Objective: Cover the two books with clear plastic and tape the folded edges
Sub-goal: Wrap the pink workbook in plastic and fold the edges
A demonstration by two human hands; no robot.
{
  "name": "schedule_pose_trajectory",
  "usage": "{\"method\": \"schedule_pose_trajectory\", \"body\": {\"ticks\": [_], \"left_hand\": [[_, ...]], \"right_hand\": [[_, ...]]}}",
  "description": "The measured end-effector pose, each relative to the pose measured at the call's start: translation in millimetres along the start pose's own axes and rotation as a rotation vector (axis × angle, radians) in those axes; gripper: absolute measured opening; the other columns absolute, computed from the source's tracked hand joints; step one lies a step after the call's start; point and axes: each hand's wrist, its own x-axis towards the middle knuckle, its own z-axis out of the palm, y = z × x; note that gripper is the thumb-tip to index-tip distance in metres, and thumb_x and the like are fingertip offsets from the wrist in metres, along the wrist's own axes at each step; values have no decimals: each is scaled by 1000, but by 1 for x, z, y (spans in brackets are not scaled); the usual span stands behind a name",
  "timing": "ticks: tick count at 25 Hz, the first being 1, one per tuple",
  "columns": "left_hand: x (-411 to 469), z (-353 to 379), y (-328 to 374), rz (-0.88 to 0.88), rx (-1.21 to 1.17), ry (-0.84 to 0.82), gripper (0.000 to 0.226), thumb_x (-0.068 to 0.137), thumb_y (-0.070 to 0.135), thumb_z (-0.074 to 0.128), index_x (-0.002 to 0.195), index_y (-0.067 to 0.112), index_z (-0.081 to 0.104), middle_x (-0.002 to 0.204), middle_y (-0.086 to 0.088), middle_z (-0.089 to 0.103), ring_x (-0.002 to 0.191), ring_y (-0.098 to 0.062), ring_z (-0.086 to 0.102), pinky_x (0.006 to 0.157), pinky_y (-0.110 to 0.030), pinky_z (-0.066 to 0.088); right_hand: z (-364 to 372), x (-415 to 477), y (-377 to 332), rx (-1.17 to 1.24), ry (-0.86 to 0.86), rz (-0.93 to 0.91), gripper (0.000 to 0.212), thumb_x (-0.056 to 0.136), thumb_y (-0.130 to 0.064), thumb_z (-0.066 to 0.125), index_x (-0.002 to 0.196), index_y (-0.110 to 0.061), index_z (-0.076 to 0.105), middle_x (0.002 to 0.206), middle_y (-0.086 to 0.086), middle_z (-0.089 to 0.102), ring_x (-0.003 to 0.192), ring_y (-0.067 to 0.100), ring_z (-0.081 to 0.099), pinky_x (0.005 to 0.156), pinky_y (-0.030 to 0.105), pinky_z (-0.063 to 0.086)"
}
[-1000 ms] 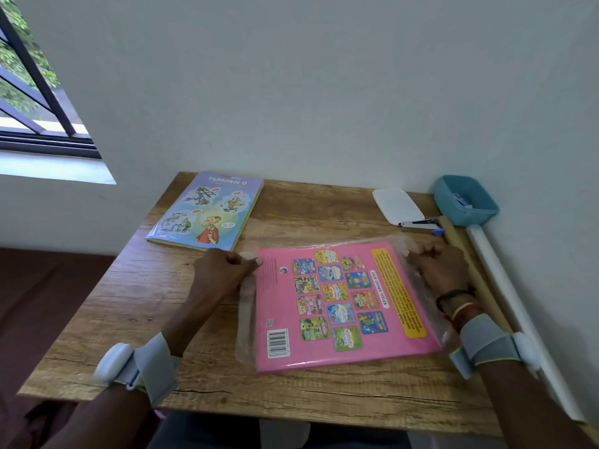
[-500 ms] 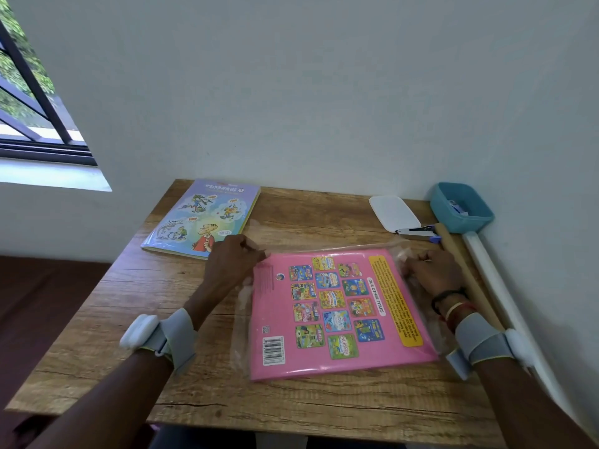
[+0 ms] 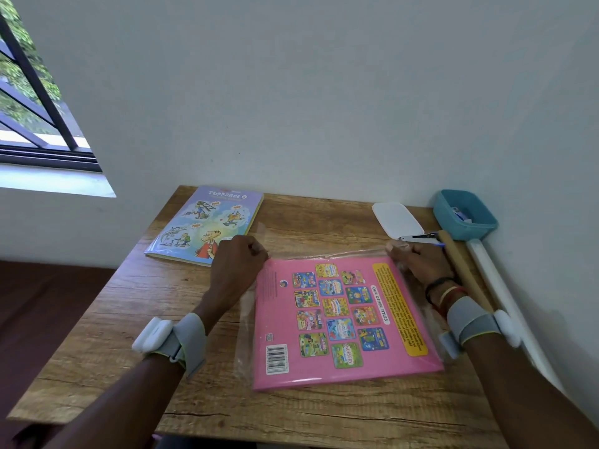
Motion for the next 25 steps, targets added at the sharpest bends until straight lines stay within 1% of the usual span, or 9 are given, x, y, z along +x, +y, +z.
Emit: {"method": "schedule_pose_trajectory", "body": {"ticks": [5, 8, 11, 16, 18, 19, 21, 23, 25], "left_hand": [[-4, -7, 8, 29, 33, 62, 10, 84, 24, 71, 76, 18, 74, 71, 9, 69, 67, -6, 63, 59, -22, 45], [5, -13, 15, -171, -289, 47, 18, 81, 28, 76, 76, 11, 72, 69, 1, 69, 60, -7, 63, 62, -22, 50], [13, -20, 21, -467, -762, -95, 22, 81, 20, 78, 86, 2, 66, 72, -9, 63, 50, -10, 59, 51, -22, 51], [16, -33, 27, -615, -917, -171, 14, 85, 11, 73, 79, 10, 60, 59, -1, 54, 43, -8, 45, 40, -15, 44], [17, -40, 27, -619, -876, -243, 14, 87, 10, 71, 79, 8, 60, 55, 0, 56, 37, -5, 47, 39, -15, 43], [17, -43, 28, -599, -829, -303, 11, 89, 13, 69, 85, 5, 62, 60, -1, 59, 40, -5, 52, 39, -16, 44], [18, -47, 28, -533, -692, -383, 29, 94, 30, 63, 103, 3, 65, 76, -5, 63, 50, -8, 58, 41, -16, 45], [17, -50, 31, -440, -523, -414, 54, 93, 57, 51, 102, 6, 67, 83, -8, 65, 61, -12, 58, 45, -17, 48], [16, -51, 29, -348, -373, -470, 74, 84, 73, 44, 95, 5, 68, 87, -11, 69, 69, -16, 62, 57, -24, 55]], "right_hand": [[-4, -1, 1, 128, 3, -21, 39, 73, -47, 78, 63, -14, 59, 67, 11, 62, 66, 23, 55, 67, 36, 47], [-12, -2, -7, 192, 12, -52, 40, 79, -43, 75, 77, -4, 66, 71, 9, 63, 64, 18, 56, 63, 29, 48], [-24, 5, -21, 359, -37, -7, 26, 87, -32, 69, 85, -6, 70, 78, 7, 70, 67, 17, 61, 60, 25, 49], [-32, 19, -31, 549, -139, 156, 18, 88, -16, 65, 99, -1, 63, 64, 3, 70, 54, 16, 64, 47, 23, 52], [-33, 21, -33, 532, -133, 173, 26, 86, -10, 65, 109, 2, 62, 74, 9, 70, 53, 16, 64, 47, 23, 51], [-33, 21, -33, 505, -118, 161, 27, 84, -7, 64, 111, 1, 63, 82, 13, 69, 57, 17, 65, 48, 23, 51], [-35, 19, -36, 392, -75, 65, 25, 84, -4, 63, 108, -6, 67, 98, 16, 69, 64, 19, 64, 48, 23, 50], [-37, 14, -39, 226, -97, -96, 15, 88, -19, 65, 101, -15, 73, 102, 7, 72, 65, 15, 63, 51, 22, 50], [-42, 5, -45, 63, -249, -158, 32, 88, -44, 62, 95, -15, 75, 92, -3, 74, 69, 12, 63, 62, 24, 48]]}}
